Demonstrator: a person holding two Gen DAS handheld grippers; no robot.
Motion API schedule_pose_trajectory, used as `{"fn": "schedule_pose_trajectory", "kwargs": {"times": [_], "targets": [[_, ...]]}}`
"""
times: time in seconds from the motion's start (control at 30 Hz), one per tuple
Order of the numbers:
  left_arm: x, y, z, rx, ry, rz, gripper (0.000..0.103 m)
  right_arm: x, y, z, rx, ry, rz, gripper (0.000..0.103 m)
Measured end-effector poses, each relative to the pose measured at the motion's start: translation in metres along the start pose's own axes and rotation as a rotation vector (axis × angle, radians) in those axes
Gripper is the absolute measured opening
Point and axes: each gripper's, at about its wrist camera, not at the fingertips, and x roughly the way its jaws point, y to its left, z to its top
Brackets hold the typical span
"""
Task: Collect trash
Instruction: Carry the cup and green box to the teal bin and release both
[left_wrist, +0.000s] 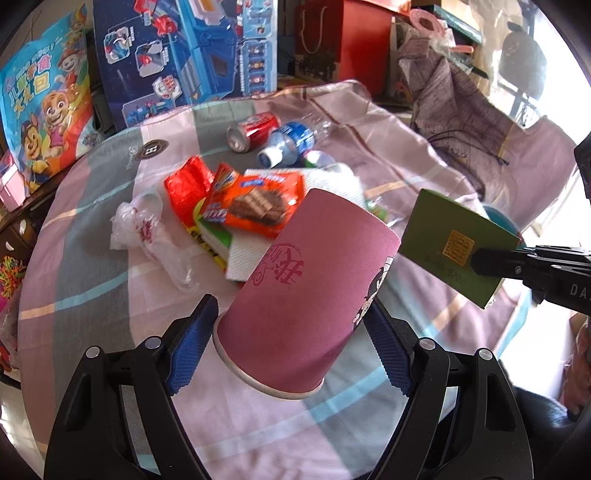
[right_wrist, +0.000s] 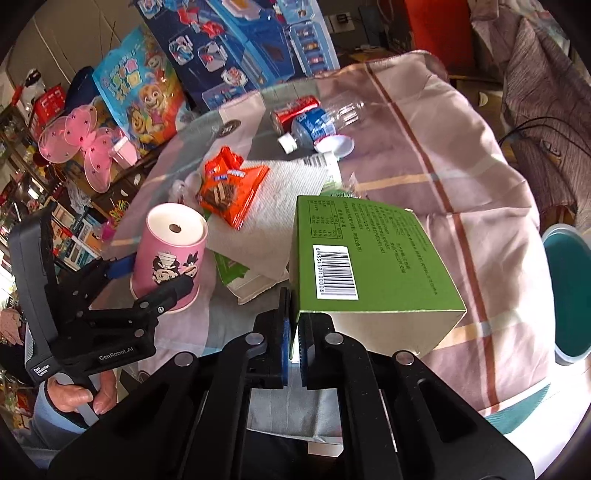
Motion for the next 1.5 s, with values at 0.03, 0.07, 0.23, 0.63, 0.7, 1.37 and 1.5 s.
{"fn": "schedule_pose_trajectory", "kwargs": {"times": [0.03, 0.07, 0.23, 0.63, 0.7, 1.37, 1.5], "targets": [[-0.003, -0.005, 0.003, -0.001, -0.006, -0.016, 0.081, -0.005, -0.002, 0.002, 0.001, -0.012, -0.002, 0.004], [-0.005, -0.009, 0.006, 0.001, -0.013, -0.019, 0.081, -0.011, -0.005, 0.004, 0.005, -0.025, -0.003, 0.004], [-0.008, -0.034, 0.021, 0.03, -0.029, -0.038, 0.081, -0.035, -0.02, 0.01, 0.038, -0.076, 0.005, 0.004], [0.018, -0.137, 0.064, 0.169, -0.014, -0.161, 0.081, -0.097, -0.143, 0.013, 0.247, -0.185, -0.162, 0.004], [0.028, -0.16, 0.071, 0.204, -0.001, -0.183, 0.081, -0.102, -0.166, 0.007, 0.291, -0.188, -0.192, 0.004], [0.134, -0.328, 0.119, 0.409, 0.136, -0.296, 0.081, -0.072, -0.333, -0.016, 0.578, -0.066, -0.23, 0.025], [0.148, -0.343, 0.121, 0.428, 0.16, -0.306, 0.081, -0.08, -0.342, -0.019, 0.593, -0.084, -0.262, 0.037]]}}
